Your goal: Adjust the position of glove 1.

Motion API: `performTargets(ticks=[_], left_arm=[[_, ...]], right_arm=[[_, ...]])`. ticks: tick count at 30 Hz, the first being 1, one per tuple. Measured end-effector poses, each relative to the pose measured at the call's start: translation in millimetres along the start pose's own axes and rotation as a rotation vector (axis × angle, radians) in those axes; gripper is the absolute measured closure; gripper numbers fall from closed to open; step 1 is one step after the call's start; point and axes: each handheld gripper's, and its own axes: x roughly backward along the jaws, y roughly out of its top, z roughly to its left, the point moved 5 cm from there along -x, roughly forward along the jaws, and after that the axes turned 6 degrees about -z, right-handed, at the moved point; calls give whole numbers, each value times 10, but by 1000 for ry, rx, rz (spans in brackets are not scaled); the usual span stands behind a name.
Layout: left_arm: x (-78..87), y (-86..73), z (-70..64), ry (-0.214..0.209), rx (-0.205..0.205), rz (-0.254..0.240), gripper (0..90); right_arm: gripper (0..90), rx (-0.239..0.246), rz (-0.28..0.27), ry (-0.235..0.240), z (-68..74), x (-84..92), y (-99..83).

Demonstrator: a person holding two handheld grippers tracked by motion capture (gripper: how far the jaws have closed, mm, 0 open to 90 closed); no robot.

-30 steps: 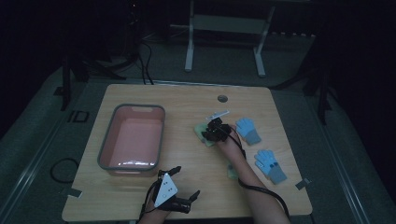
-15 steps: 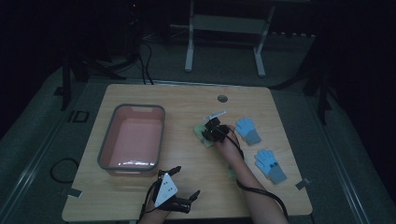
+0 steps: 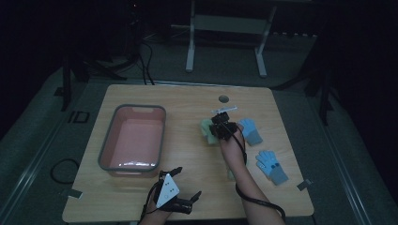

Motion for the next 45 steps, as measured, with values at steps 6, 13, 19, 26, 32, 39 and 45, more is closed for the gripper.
performTargets(ticks=[6,13,19,26,32,39,45], left_arm=[[0,1,0,4,-7,-1,0],[1,0,-2,6,-7,0,0],[-3,0,-12,0,-13,2,0],[0,1,-9,-2,-10,1,0],[-3,0,-11,-5,-14,4,0],[-2,0,-10,-8,-10,2,0],[-3,-1,-7,-10,-5,3,0]], right_arm=[[866,-65,-47,-25,105,277,-77],[866,-70,-53,-39,313,361,-303],[866,-128,-16,-59,349,181,-586],[863,-158,18,-61,439,-48,-732],[841,-183,13,-48,461,-139,-791],[750,-150,10,-23,467,-110,-753],[642,-77,-35,53,381,120,-549]])
